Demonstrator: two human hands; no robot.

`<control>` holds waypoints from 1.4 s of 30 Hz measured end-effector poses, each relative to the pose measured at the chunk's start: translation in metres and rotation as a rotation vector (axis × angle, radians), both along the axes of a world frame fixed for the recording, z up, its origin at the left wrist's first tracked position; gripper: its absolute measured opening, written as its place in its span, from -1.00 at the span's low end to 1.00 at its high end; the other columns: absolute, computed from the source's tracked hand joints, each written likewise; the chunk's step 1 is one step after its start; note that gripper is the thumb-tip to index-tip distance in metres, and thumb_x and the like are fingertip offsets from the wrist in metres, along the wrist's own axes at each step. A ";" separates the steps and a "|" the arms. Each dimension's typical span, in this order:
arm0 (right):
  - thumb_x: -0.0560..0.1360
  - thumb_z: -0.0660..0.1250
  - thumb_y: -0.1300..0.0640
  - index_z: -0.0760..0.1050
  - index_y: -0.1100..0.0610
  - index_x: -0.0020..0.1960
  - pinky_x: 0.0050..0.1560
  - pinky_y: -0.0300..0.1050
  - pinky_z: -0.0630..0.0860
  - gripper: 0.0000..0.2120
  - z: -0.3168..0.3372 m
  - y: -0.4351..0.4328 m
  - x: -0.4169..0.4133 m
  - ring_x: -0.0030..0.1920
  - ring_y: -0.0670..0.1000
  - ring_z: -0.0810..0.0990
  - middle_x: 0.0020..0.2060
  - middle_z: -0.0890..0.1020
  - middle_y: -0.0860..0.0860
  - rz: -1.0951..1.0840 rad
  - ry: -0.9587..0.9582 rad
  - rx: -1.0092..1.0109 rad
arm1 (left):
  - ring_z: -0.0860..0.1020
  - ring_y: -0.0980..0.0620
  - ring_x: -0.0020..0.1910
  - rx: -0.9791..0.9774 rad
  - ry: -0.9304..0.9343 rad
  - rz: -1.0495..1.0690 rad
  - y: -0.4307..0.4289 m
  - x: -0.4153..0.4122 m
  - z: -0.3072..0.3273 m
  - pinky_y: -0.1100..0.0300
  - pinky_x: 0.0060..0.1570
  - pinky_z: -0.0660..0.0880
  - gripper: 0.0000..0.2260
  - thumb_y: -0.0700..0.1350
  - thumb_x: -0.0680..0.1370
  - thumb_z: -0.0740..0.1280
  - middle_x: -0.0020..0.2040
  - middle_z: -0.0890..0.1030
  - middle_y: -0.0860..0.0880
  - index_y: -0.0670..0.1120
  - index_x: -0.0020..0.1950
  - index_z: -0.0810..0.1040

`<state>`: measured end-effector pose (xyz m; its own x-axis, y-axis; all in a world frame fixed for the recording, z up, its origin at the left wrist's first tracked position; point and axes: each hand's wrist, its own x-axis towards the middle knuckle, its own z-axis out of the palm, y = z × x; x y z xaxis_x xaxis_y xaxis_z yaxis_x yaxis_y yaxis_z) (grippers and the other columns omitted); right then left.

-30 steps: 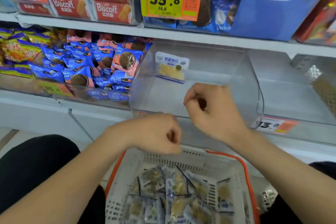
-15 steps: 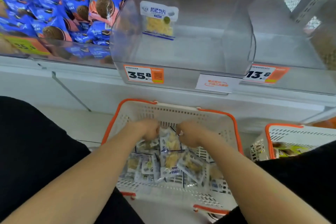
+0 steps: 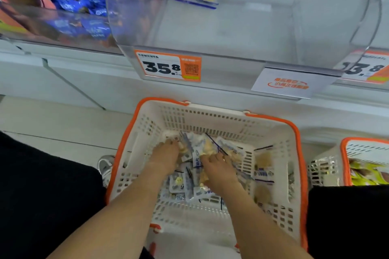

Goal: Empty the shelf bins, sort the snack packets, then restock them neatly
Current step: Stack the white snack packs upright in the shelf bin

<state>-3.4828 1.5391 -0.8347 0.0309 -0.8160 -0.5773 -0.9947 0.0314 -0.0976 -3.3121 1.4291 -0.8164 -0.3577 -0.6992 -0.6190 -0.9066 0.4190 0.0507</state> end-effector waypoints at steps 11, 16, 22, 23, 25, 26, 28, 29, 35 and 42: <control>0.67 0.32 0.11 0.45 0.06 0.21 0.05 -0.10 0.43 -0.86 0.054 -0.023 -0.043 -0.09 -0.05 0.49 -0.13 0.49 -0.16 -0.996 -0.870 -0.232 | 0.59 0.01 -0.02 -0.009 0.725 0.497 -0.015 -0.001 0.034 0.19 -0.09 0.43 -0.84 -0.16 0.69 0.29 0.02 0.67 0.00 -0.09 0.10 0.68; 0.63 0.31 0.20 0.51 0.03 0.34 -0.01 -0.05 0.58 -0.71 0.099 -0.025 -0.056 0.06 0.04 0.66 0.12 0.69 0.01 -1.322 -1.080 -0.305 | 0.67 -0.07 -0.07 0.133 0.923 0.701 -0.027 0.005 0.068 0.03 -0.03 0.58 -0.85 0.01 0.66 0.38 -0.09 0.71 -0.03 -0.02 -0.03 0.67; 0.54 0.47 0.23 0.61 0.12 -0.05 0.06 0.13 0.66 -0.95 0.141 -0.021 -0.050 -0.04 0.14 0.74 -0.14 0.74 0.10 -1.010 -1.039 -0.252 | 0.69 -0.03 0.19 0.472 0.964 0.751 -0.021 -0.003 0.104 -0.18 0.29 0.56 -0.42 0.46 0.48 0.35 0.16 0.74 0.04 0.07 0.27 0.67; 0.54 0.50 0.18 0.60 0.13 -0.07 0.05 0.10 0.66 -0.92 0.145 -0.022 -0.049 -0.07 0.11 0.73 -0.17 0.73 0.08 -0.938 -0.988 -0.238 | 0.68 -0.02 0.22 0.500 0.955 0.714 -0.018 -0.007 0.117 -0.16 0.31 0.55 -0.36 0.50 0.46 0.34 0.19 0.73 0.05 0.06 0.31 0.65; 0.54 0.52 0.08 0.62 0.13 -0.05 0.00 0.08 0.71 -0.87 0.158 -0.024 -0.047 -0.10 0.04 0.72 -0.19 0.72 0.02 -0.862 -0.960 -0.179 | 0.66 0.01 0.24 0.472 0.955 0.522 -0.014 -0.012 0.141 -0.12 0.32 0.55 -0.46 0.39 0.47 0.46 0.19 0.72 0.07 0.06 0.28 0.66; 0.55 0.52 0.02 0.63 0.16 -0.04 -0.03 0.10 0.72 -0.80 0.164 -0.025 -0.046 -0.11 0.04 0.72 -0.18 0.71 0.03 -0.848 -0.934 -0.136 | 0.65 0.03 0.22 0.426 0.943 0.419 -0.014 -0.015 0.150 -0.08 0.28 0.58 -0.56 0.26 0.47 0.54 0.16 0.73 0.09 0.07 0.25 0.68; 0.53 0.46 -0.22 0.59 0.24 -0.06 -0.10 0.16 0.72 -0.52 0.181 -0.026 -0.044 -0.19 0.11 0.72 -0.22 0.66 0.09 -0.747 -0.767 -0.053 | 0.66 0.08 0.12 0.317 0.891 0.270 -0.014 -0.018 0.169 -0.05 0.12 0.65 -0.65 0.04 0.44 0.63 0.09 0.72 0.11 0.10 0.19 0.69; 0.52 0.39 -0.35 0.60 0.27 0.01 -0.10 0.17 0.72 -0.38 0.195 -0.027 -0.042 -0.20 0.15 0.74 -0.19 0.67 0.11 -0.648 -0.639 0.009 | 0.67 0.10 0.04 0.273 0.853 0.197 -0.014 -0.020 0.180 -0.04 0.05 0.67 -0.71 0.00 0.44 0.63 0.05 0.71 0.10 0.11 0.12 0.70; 0.49 0.38 -0.40 0.51 0.21 0.31 -0.02 0.02 0.61 -0.27 0.309 -0.018 -0.030 -0.09 0.13 0.66 0.20 0.62 0.14 -0.267 -0.153 0.138 | 0.67 0.13 -0.19 0.128 0.468 -0.253 -0.020 -0.024 0.259 -0.08 -0.16 0.68 -0.75 -0.07 0.36 0.65 -0.17 0.69 0.18 0.12 -0.06 0.66; 0.59 0.43 -0.13 0.50 0.09 -0.26 -0.40 -0.19 0.23 -0.62 0.367 -0.036 -0.045 -0.46 -0.11 0.30 -0.50 0.37 -0.11 -0.151 -0.684 -0.456 | 0.72 -0.03 -0.03 0.153 0.776 -0.234 -0.033 -0.025 0.371 -0.10 0.11 0.62 -0.72 -0.19 0.42 0.63 -0.07 0.76 0.05 -0.02 0.06 0.66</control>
<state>-3.5276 1.5029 -0.4676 0.1256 -0.9886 -0.0830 -0.6996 -0.0290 -0.7139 -3.3367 1.3958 -0.4452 -0.8487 -0.4816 -0.2186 -0.4807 0.5298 0.6987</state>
